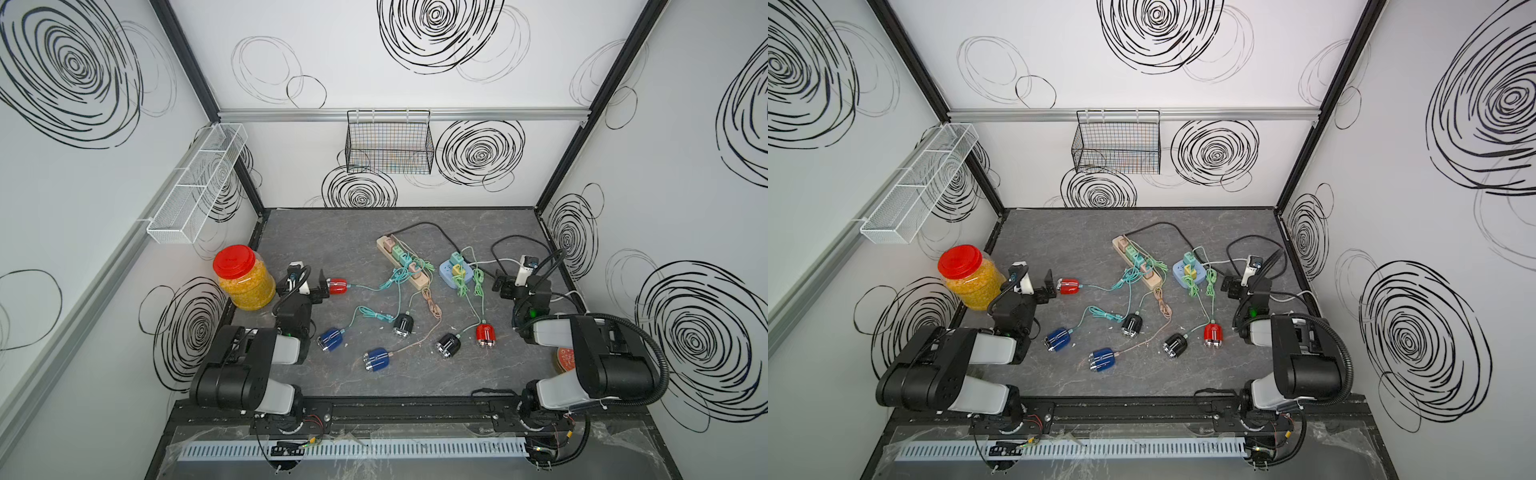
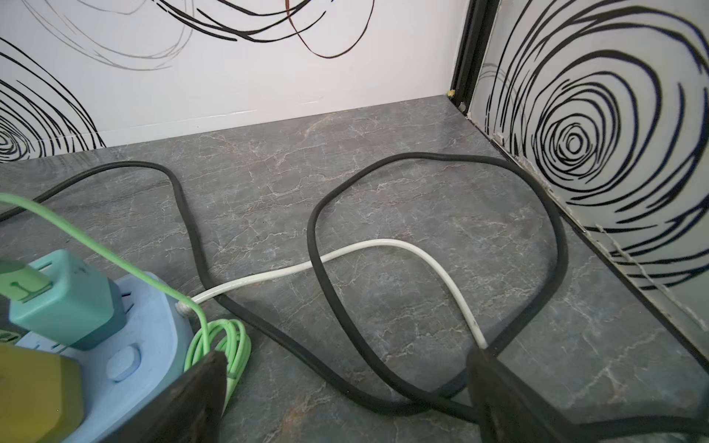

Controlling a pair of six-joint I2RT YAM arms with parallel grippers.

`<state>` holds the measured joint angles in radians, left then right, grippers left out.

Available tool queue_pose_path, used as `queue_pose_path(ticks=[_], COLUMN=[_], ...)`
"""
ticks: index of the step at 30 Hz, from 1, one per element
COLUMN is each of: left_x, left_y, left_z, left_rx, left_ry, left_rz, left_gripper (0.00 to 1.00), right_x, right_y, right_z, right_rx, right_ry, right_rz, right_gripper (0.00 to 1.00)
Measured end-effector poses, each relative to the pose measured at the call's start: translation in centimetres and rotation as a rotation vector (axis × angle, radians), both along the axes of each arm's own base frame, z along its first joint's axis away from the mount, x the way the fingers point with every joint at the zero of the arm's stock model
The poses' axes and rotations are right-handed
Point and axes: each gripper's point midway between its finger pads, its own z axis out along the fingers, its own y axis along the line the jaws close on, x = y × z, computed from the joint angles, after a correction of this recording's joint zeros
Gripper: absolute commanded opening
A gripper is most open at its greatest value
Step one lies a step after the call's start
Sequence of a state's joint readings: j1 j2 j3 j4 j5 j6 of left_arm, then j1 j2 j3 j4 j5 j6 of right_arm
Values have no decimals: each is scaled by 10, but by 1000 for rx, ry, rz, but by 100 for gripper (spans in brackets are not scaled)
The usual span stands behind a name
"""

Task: Unplug the electric shaver
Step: Move the electric shaver to the center of the board.

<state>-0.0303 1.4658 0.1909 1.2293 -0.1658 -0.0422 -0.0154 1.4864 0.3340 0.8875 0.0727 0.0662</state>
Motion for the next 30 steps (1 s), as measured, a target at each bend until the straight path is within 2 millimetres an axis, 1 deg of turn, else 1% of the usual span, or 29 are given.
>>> queue_pose_path(ticks=[24,27,30], left_x=[0,-4,-13], left_y=[0,1,5], left_z=[1,2,0], left_rx=[-3,-7,-6], left_ry=[-6,-20,-23], left_rz=[1,7,36], left_gripper=[99,99,99], right_x=[0,0,0], right_y=[0,0,0], right_z=[0,0,0], right_rx=[0,0,2], right_ry=[0,0,0], right_rz=[0,0,4], right_gripper=[100,100,100])
